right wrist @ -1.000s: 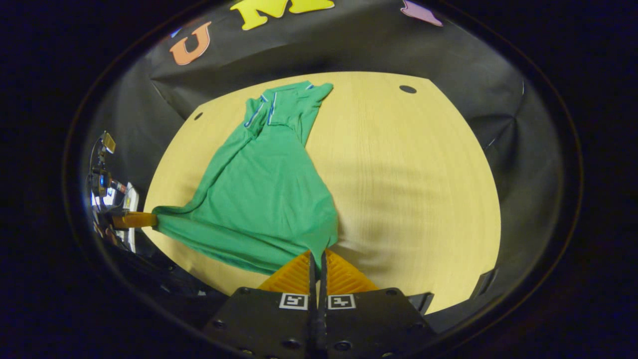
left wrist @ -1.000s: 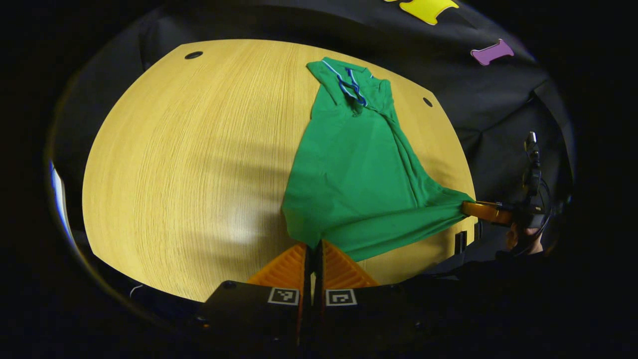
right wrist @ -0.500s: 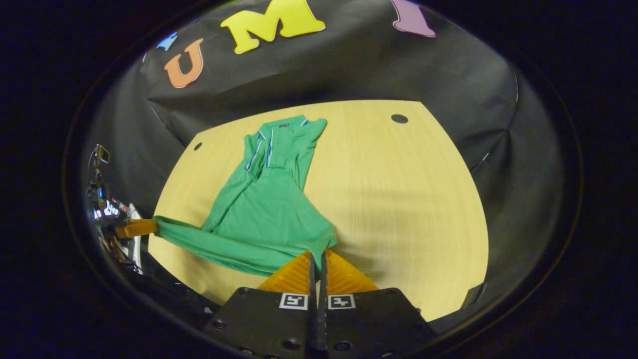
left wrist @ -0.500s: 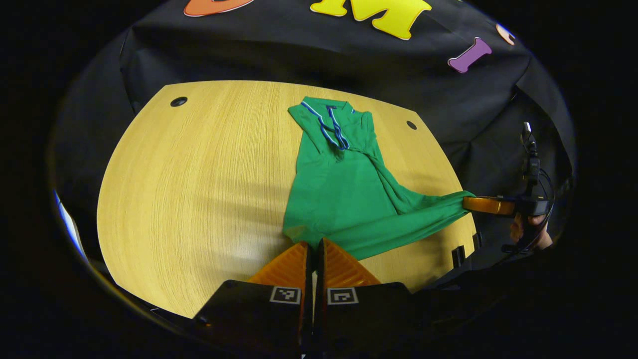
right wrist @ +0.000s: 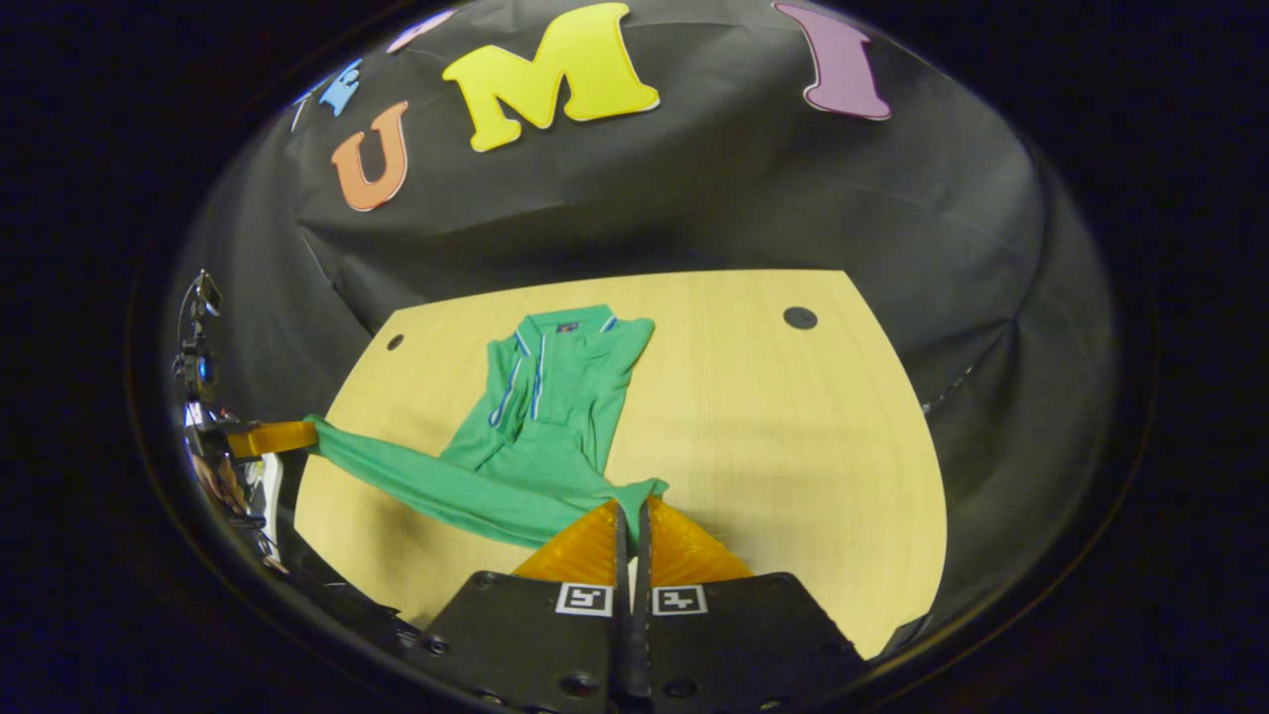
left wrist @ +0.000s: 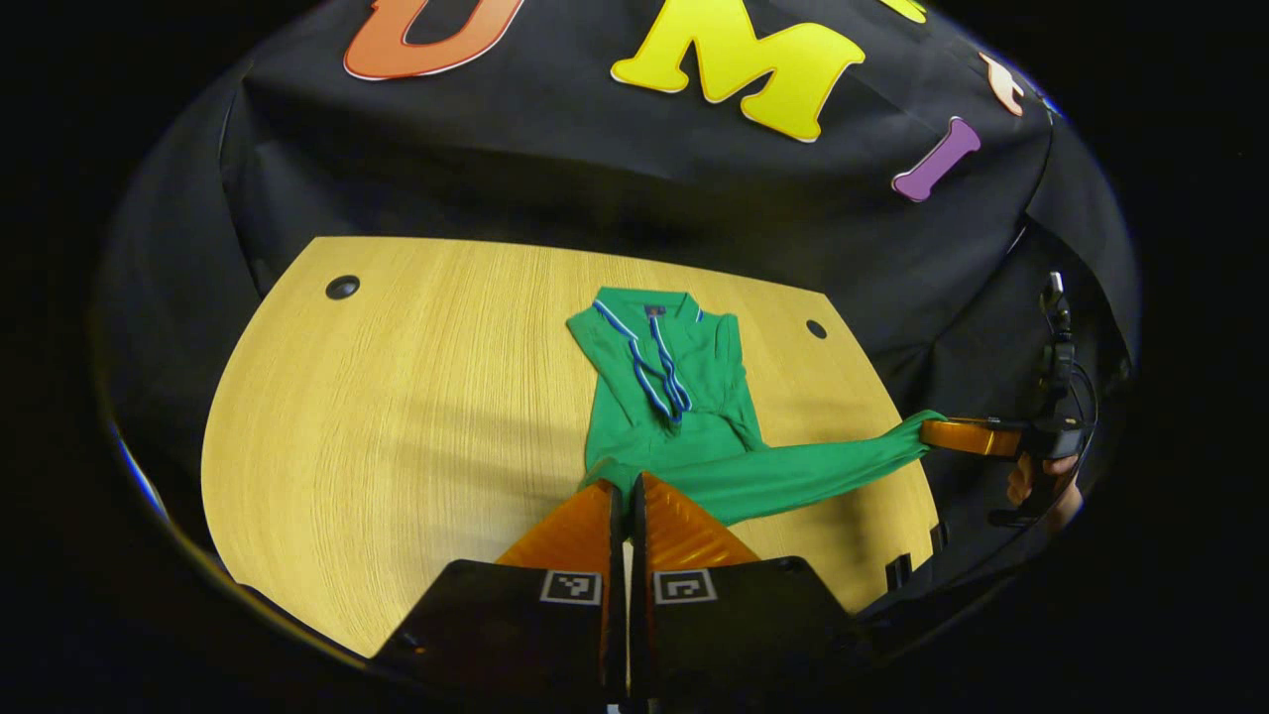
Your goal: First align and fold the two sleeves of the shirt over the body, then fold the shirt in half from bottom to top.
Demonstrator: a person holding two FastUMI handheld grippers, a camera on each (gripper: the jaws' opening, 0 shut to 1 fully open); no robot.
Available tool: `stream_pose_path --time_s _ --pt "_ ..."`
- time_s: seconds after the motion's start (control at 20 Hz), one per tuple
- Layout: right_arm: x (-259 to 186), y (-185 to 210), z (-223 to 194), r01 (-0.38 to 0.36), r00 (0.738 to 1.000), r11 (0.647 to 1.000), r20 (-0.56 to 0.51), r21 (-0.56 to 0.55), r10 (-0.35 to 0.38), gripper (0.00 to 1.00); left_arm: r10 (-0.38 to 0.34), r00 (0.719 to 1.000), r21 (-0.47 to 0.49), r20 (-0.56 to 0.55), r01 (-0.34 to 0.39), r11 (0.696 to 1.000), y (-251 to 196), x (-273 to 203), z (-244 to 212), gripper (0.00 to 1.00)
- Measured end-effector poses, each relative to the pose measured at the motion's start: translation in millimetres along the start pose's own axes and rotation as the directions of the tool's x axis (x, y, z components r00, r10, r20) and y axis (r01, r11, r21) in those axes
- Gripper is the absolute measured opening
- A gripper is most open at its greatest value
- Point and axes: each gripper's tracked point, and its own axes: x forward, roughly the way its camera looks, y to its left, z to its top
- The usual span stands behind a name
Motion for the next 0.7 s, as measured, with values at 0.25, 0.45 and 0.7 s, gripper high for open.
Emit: stream_pose_path --time_s 0.25,0.45,0.7 --pt "19.0 1.9 59.1 0.006 0.998 0.999 0.067 0.039 -0.008 0.0 0.003 0.997 -0.017 0.082 -0.002 1.0 3.8 24.4 58.4 0.07" --pt "37.4 2.8 104.2 0.016 0.993 1.0 0.116 0.015 -0.017 0.02 0.016 0.993 -0.023 0.118 -0.014 1.0 12.8 43.8 92.8 0.07" --pt "78.8 7.4 156.1 0.027 0.989 0.999 0.145 -0.028 -0.022 0.0 0.03 0.991 -0.063 0.127 -0.022 0.998 27.8 86.0 125.2 0.07"
